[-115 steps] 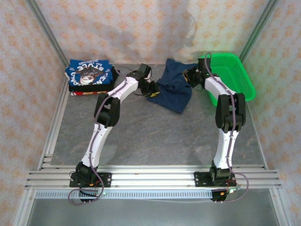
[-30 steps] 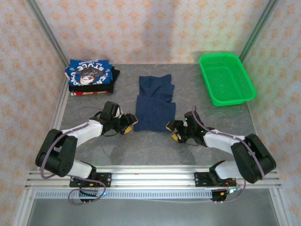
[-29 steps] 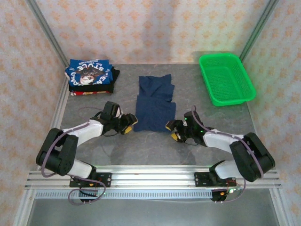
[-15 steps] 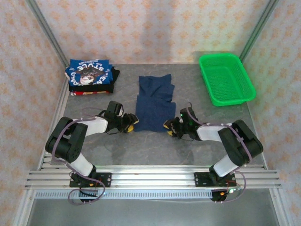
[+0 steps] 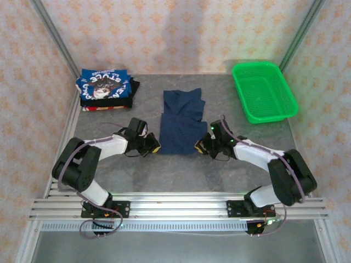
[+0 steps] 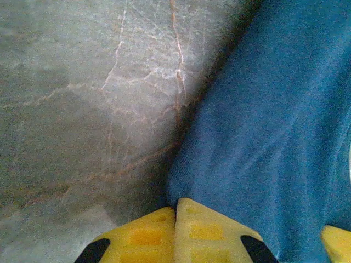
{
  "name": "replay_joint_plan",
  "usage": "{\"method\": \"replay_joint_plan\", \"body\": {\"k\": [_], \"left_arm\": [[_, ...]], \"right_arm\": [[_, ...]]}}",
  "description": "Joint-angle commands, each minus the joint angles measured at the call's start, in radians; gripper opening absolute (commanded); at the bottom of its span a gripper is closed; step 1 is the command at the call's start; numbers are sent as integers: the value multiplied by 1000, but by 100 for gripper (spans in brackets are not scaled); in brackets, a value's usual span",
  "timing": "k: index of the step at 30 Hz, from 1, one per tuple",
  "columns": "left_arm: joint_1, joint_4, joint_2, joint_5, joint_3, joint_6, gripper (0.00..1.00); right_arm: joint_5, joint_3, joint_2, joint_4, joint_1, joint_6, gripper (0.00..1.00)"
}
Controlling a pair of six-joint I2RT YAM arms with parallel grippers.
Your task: Fold and stack the t-shirts
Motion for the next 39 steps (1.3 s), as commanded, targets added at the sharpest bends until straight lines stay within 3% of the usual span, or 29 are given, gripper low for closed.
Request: {"method": "replay_joint_plan", "body": {"k": [1, 11, 20, 26, 39], "left_arm": [[1, -136, -94, -58, -9, 77, 0], [-21, -305, -367, -124, -99, 63, 0], [-63, -379, -451, -153, 43, 15, 0], [-61, -410, -332, -146, 263, 53, 0], [51, -437, 117, -73, 726, 155, 0]], "right_arm": [[21, 10, -70, -233, 7, -79, 0], [0, -48, -257, -348, 37, -49, 0], [1, 69, -286, -412, 67, -34, 0], [-2, 274, -169, -537, 7, -142, 0], [-173, 627, 239, -595, -246, -356, 0]]}}
